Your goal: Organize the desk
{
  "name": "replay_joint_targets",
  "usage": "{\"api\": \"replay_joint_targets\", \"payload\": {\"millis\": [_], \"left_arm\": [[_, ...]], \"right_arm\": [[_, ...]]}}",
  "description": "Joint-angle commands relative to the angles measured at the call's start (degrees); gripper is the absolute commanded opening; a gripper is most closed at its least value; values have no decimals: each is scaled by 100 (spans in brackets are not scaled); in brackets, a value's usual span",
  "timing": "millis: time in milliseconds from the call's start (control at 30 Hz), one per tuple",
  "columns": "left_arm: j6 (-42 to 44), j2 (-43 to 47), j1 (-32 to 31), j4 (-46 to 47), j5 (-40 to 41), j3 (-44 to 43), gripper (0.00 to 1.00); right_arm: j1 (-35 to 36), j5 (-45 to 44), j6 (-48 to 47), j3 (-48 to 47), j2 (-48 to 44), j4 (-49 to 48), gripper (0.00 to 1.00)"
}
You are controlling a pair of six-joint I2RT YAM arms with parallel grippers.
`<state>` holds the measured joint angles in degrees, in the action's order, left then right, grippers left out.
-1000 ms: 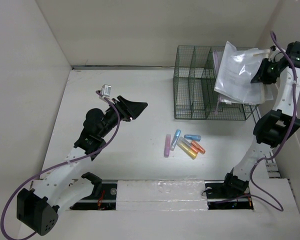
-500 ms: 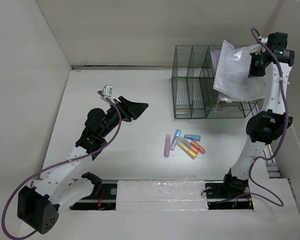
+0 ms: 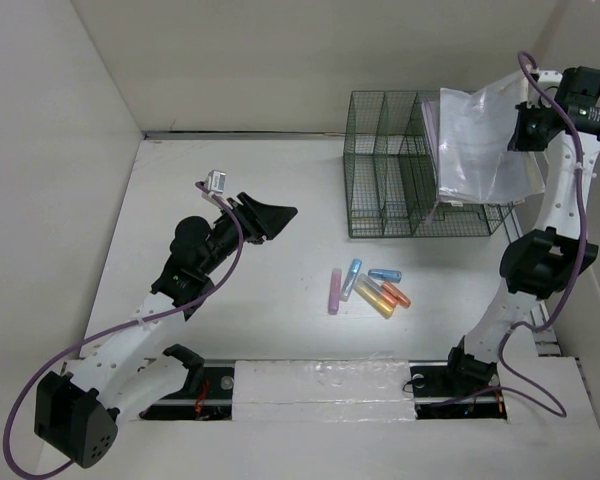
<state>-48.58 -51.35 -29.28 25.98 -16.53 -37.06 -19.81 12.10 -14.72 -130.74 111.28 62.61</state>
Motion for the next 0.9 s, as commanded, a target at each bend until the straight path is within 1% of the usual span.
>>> {"api": "replay_joint_targets", "payload": {"millis": [0, 33, 67, 100, 167, 200, 233, 267, 300, 400, 467, 567, 600, 633, 667, 700, 733, 767, 800, 867], "left_arm": [[-11, 64, -34, 390, -113, 58, 56], [-20, 47, -34, 399, -122, 58, 56], [-29, 29, -34, 399, -122, 58, 56], [-20, 29, -34, 408, -122, 58, 56], [-29, 11, -34, 426, -131, 58, 56], [-29, 3, -34, 434, -148, 67, 56], [-38, 2, -34, 443, -148, 67, 56], [-38, -6, -34, 435, -148, 58, 56], [-38, 11, -34, 435, -140, 58, 56], [-38, 29, -34, 417, -131, 67, 56], [-29, 55, -34, 399, -122, 67, 56], [-29, 64, -34, 399, -131, 76, 56], [-29, 73, -34, 399, -139, 76, 56], [-29, 73, -34, 399, -131, 76, 56], [-29, 81, -34, 399, -131, 76, 56], [-29, 73, -34, 417, -139, 76, 56], [-29, 81, -34, 408, -139, 67, 56], [-29, 73, -34, 408, -139, 67, 56], [-20, 73, -34, 408, -148, 67, 55], [-12, 73, -34, 408, -131, 85, 55]], "right_arm": [[39, 381, -171, -312, 148, -249, 0], [126, 198, -154, -347, 191, -232, 0], [127, 57, -137, -382, 192, -214, 4], [223, -109, -128, -400, 174, -214, 23], [346, -497, -32, -479, 43, -231, 41], [347, -585, 4, -496, -27, -310, 60], [407, -716, 39, -497, -106, -372, 67], [408, -909, 213, -514, -472, -546, 79], [408, -1059, 311, -514, -554, -652, 84], [470, -1183, 373, -514, -783, -802, 84], [601, -1674, 408, -462, -941, -917, 84], [750, -2201, 417, -94, -1380, -1320, 83], [803, -2368, 409, 169, -1599, -1530, 83], [882, -2448, 391, 302, -1706, -1645, 82], [883, -2292, 356, 425, -1776, -1760, 80], [883, -2056, 338, 513, -1820, -1918, 66], [944, -1453, 312, 610, -1777, -1919, 56], [1005, -1325, 268, 585, -1672, -1884, 47], [1084, -1341, 268, 506, -1567, -1675, 27], [1155, -1447, 303, 435, -1286, -1594, 13]]}}
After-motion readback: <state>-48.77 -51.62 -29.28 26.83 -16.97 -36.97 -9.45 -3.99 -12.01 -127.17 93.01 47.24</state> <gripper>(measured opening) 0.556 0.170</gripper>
